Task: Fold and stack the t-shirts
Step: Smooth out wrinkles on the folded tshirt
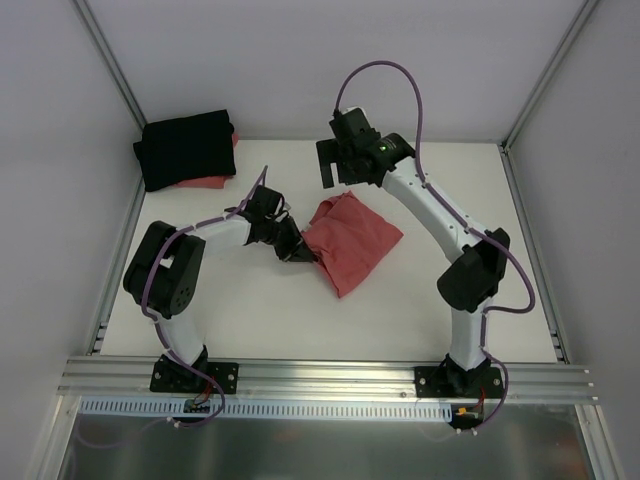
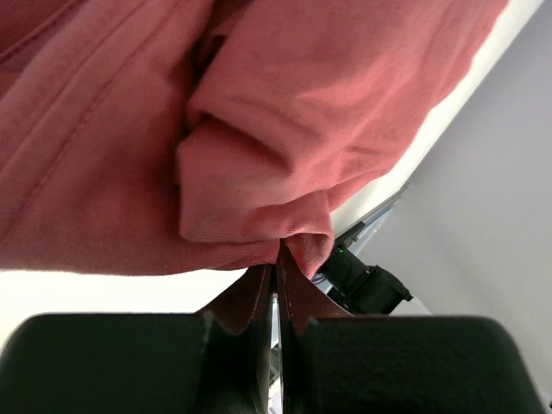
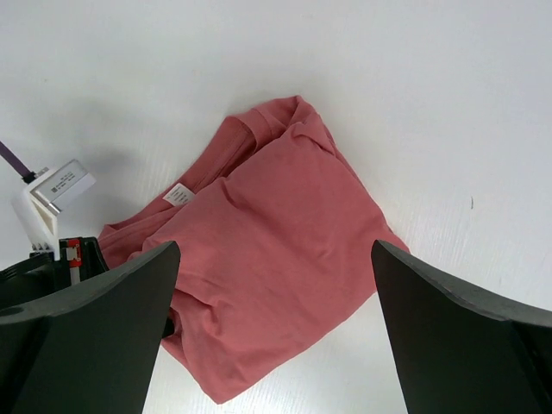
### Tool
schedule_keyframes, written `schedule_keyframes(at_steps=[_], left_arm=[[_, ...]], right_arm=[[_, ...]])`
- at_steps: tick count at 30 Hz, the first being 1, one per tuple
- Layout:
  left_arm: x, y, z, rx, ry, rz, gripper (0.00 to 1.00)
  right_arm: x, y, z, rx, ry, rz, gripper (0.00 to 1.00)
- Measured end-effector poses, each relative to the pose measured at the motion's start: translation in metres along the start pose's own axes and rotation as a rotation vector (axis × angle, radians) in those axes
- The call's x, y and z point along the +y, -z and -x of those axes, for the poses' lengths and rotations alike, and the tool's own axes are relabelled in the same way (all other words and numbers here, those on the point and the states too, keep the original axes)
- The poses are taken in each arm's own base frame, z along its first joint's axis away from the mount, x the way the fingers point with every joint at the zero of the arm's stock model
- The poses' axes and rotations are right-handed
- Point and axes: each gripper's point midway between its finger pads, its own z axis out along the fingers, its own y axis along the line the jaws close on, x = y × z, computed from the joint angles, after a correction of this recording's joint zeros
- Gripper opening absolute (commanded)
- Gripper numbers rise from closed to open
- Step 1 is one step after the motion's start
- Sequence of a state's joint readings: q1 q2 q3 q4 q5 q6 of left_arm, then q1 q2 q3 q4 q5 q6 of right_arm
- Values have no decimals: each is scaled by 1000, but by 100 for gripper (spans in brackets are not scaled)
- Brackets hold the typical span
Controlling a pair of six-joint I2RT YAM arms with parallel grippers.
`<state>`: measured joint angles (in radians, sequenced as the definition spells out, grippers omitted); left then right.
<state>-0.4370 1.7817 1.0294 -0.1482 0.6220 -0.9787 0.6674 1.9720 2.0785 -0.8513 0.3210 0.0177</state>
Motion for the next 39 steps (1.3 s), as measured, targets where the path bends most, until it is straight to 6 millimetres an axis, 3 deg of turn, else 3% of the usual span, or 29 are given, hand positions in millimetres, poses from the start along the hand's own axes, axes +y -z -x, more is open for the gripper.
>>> schedule_keyframes(at_steps=[6, 12, 18, 24, 25, 26, 29, 30, 32, 39], left_arm=[[11, 4, 6, -31, -38, 83, 0], [-9, 10, 38, -130, -134, 134, 0], [-14, 5, 75, -206, -193, 228, 0], [-16, -1, 107, -258, -230, 305, 2], [-16, -1, 110, -264, -236, 315, 12], [-17, 0, 112, -270, -245, 318, 39], [-15, 3, 115, -285, -265, 333, 81], [-15, 3, 116, -289, -263, 336, 88], [-11, 6, 115, -303, -271, 343, 96], [20, 17, 89, -292, -267, 371, 98]], right_arm=[[-12, 30, 17, -62, 2, 11, 99], [-30, 74, 26, -133, -8, 25, 99], [-55, 108, 18, -168, -29, 15, 99], [-73, 119, -9, -139, -33, -1, 99], [-75, 119, -14, -133, -31, -2, 99], [-76, 120, -21, -124, -27, -3, 99], [-80, 121, -35, -103, -20, -1, 99], [-81, 121, -40, -98, -20, -1, 99], [-83, 122, -47, -90, -20, 2, 99], [-87, 127, -53, -91, -31, 19, 99]])
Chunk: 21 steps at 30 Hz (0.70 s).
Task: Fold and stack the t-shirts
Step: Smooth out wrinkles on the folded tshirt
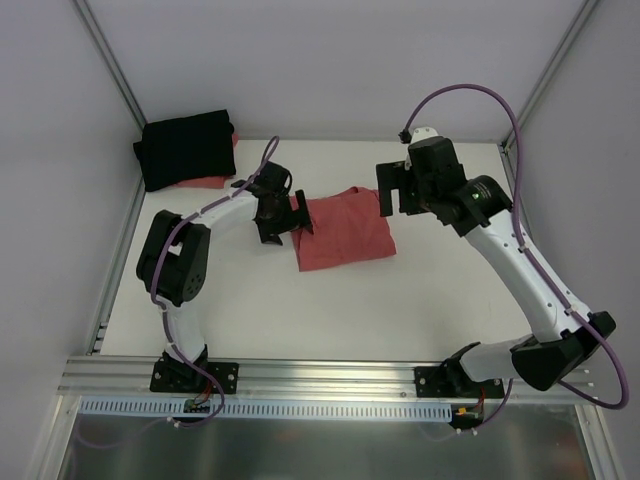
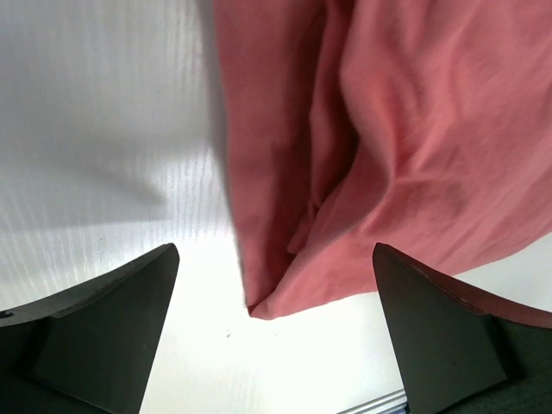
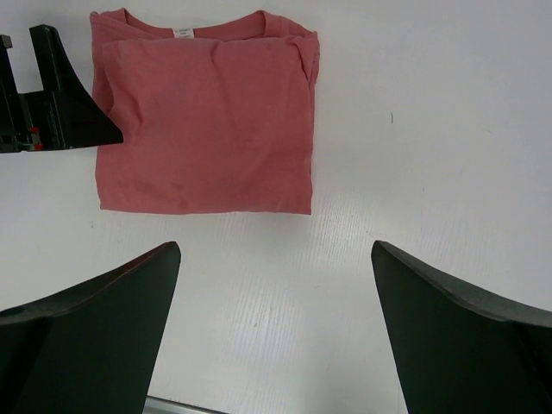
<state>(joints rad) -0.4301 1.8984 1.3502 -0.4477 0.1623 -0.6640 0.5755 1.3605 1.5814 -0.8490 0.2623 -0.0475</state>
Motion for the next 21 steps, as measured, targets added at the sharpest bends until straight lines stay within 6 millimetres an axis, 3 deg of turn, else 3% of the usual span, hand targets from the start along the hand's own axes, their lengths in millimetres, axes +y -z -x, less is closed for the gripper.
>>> schedule_keyframes(at_steps=[8, 21], left_arm=[[19, -11, -21, 3, 0, 0, 98], [8, -9, -8, -195, -28, -265, 95]], right_arm=[[-1, 4, 1, -5, -5, 20, 99], [1, 8, -5, 44, 3, 35, 99]])
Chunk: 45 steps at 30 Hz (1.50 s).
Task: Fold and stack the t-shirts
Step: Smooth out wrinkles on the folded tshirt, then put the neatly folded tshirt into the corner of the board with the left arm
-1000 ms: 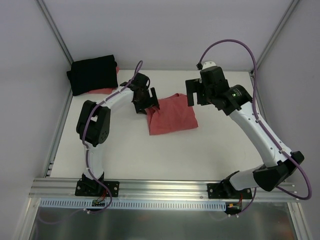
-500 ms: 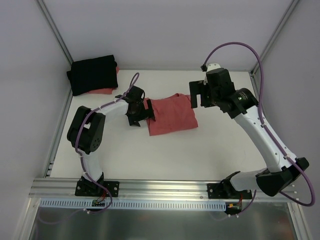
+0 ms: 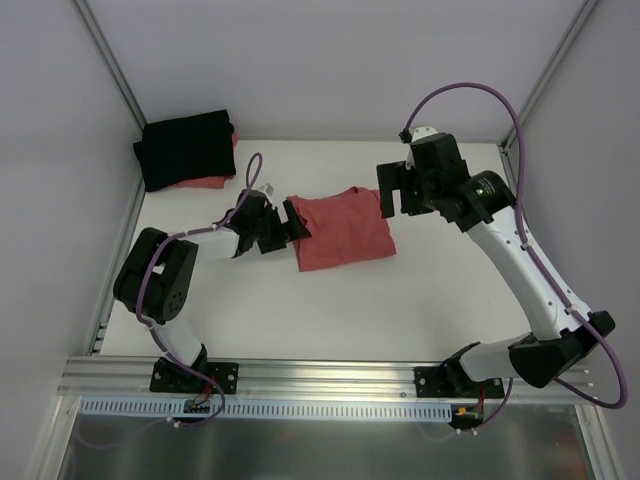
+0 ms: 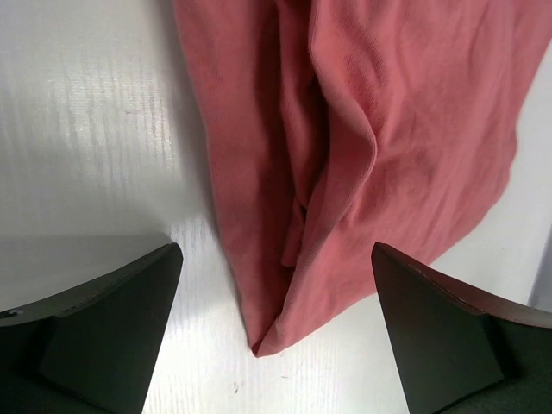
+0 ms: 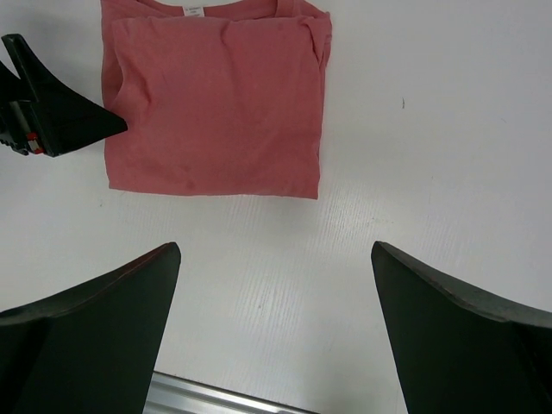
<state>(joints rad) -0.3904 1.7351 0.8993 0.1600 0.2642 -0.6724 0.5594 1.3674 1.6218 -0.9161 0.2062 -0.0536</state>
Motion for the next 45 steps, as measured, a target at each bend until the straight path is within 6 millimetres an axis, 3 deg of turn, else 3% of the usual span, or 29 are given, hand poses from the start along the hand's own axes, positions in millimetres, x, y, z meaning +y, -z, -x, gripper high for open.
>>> schedule_keyframes(at_steps=[10, 18, 30, 45], left_arm=[[20, 5, 33, -126, 84, -141, 94], [4, -12, 46, -125, 104, -291, 94], [-16, -22, 39, -48, 116, -455, 94], [-26, -27, 34, -2, 102, -494, 94]], right_arm=[[5, -4, 7, 42, 8, 5, 99], [9, -5, 11, 63, 9, 17, 99], [11, -11, 4, 109, 12, 8, 99], [19, -13, 5, 113, 24, 20, 99]])
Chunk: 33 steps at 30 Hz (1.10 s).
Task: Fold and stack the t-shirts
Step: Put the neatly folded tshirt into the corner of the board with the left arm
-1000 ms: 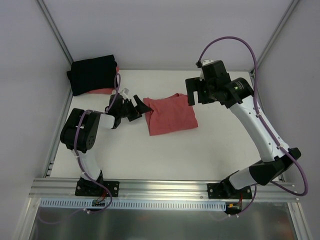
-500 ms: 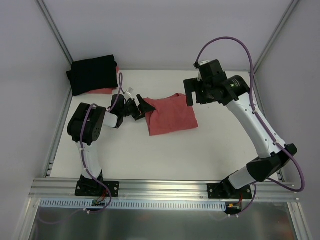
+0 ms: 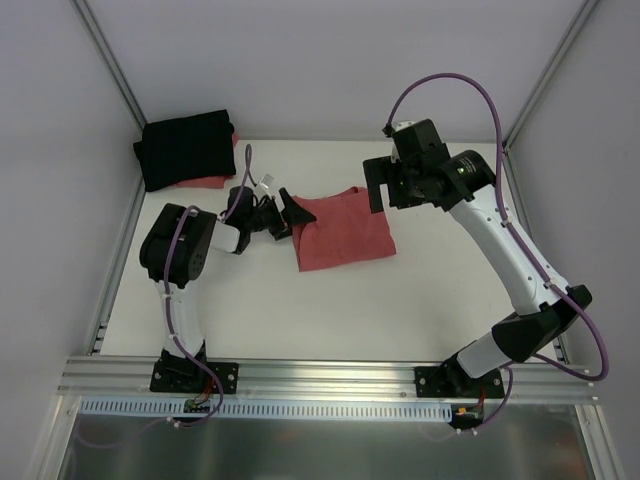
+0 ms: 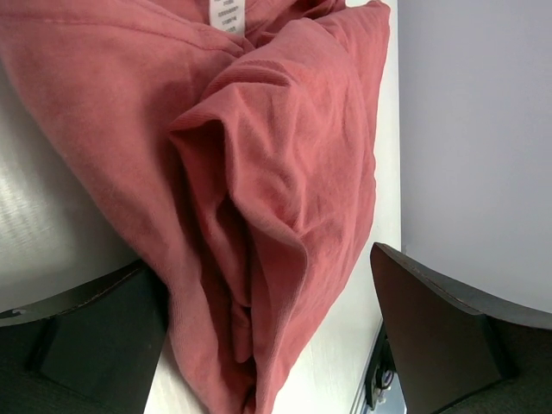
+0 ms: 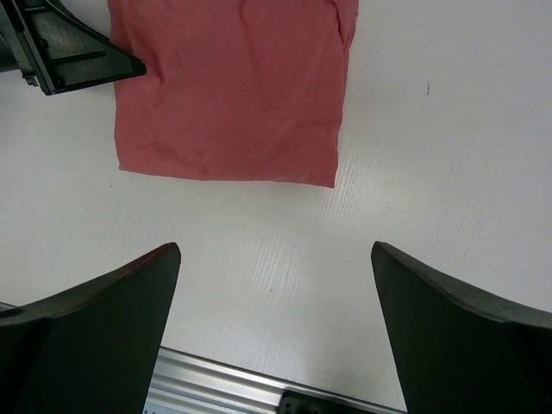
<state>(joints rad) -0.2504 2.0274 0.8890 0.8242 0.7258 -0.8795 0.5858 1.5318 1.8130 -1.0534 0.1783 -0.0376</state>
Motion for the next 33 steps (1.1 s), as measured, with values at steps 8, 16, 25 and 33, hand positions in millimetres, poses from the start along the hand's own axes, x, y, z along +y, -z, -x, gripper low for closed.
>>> schedule_keyframes(at_steps=[8, 16, 25, 33], left_arm=[[-8, -21, -4, 12, -20, -2, 84], [19, -29, -13, 22, 31, 98, 8], [20, -38, 0, 33, 37, 148, 0], [20, -40, 26, 78, -105, 310, 0]], right_arm=[[0, 1, -1, 4, 3, -1, 99], [-1, 4, 1, -3, 4, -6, 99], [-1, 8, 2, -1, 5, -5, 99], [-1, 6, 1, -11, 2, -2, 99]])
